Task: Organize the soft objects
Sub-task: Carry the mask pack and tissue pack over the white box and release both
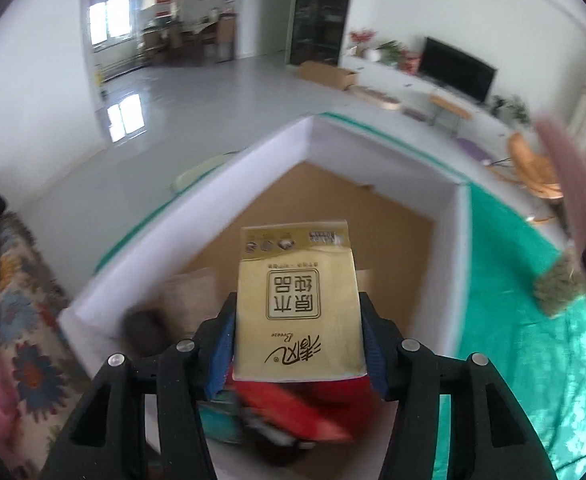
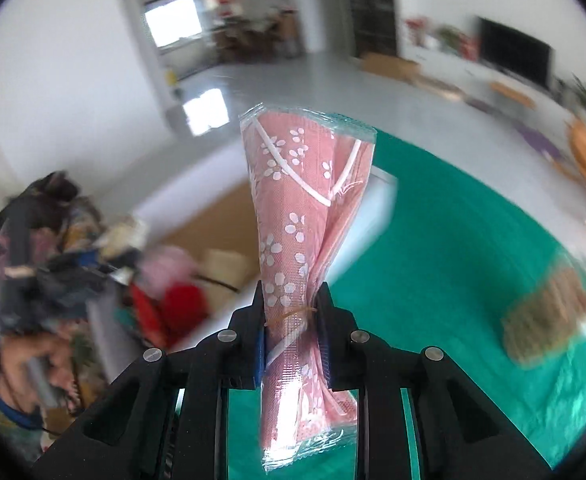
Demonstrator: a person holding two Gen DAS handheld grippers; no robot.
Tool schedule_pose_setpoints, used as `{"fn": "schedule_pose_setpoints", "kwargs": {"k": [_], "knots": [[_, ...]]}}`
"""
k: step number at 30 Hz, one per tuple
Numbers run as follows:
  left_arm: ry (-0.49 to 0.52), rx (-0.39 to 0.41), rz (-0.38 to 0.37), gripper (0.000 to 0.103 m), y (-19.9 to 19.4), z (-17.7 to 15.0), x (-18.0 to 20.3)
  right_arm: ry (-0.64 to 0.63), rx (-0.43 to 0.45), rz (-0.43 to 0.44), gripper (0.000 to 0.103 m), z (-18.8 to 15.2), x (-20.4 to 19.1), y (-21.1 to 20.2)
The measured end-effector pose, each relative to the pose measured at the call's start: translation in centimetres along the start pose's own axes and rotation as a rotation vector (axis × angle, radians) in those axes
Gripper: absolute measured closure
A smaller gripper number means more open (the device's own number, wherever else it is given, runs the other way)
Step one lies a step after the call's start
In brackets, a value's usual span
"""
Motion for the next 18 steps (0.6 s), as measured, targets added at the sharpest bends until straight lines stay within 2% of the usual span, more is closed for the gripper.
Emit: {"fn": "schedule_pose_setpoints", "kwargs": {"k": [1,2,3,5,8,12,18], "knots": [[-0.005,-0.009,0.007,0.038,0.5,-0.3,-0.5,-0.027,-0.005,0.021,0.078,0.6,-2.3,1.6],[-0.013,-0.015,0.01,0.026,0.9,-0.7,-1.3,-0.035,-0.013,0.038,0.071,0.7,-3.2,2.7],[-0.021,-0.017,0.016,0.018,1.2,-1.1,-2.0,-0.041,-0.026,0.058,0.051,0.7,-4.5,4.1],[-0.029,-0.008,0.031,0.016,1.6,-1.7,-2.4,-0.058,-0.077,0.087,0.025,0.0,-6.4,7.5],[-0.031,-0.011,0.081,0.015,1.8,-3.2,-3.2,-0.061,-0.117,0.042,0.026,-1.4,-7.0,10.7],[-0.033,0.028,0.15,0.015,0.7,-4.2,-3.6,-0.086,-0.058,0.039,0.025,-1.2,-6.7,9.2],[-0.063,0.047,0.174,0.009,-1.6,-4.4,-2.8,-0.146,0.001,-0.016,0.025,-1.3,-5.9,6.5]]}}
Point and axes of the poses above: each gripper's, at about its wrist camera, not at the fingertips, and y roughly the way its jaws point, x to its right, z to its top, the point moved 9 cm from there along y, roughly the way its jaws point, and after that the axes turned 6 degrees about y, right-handed, at the moved point
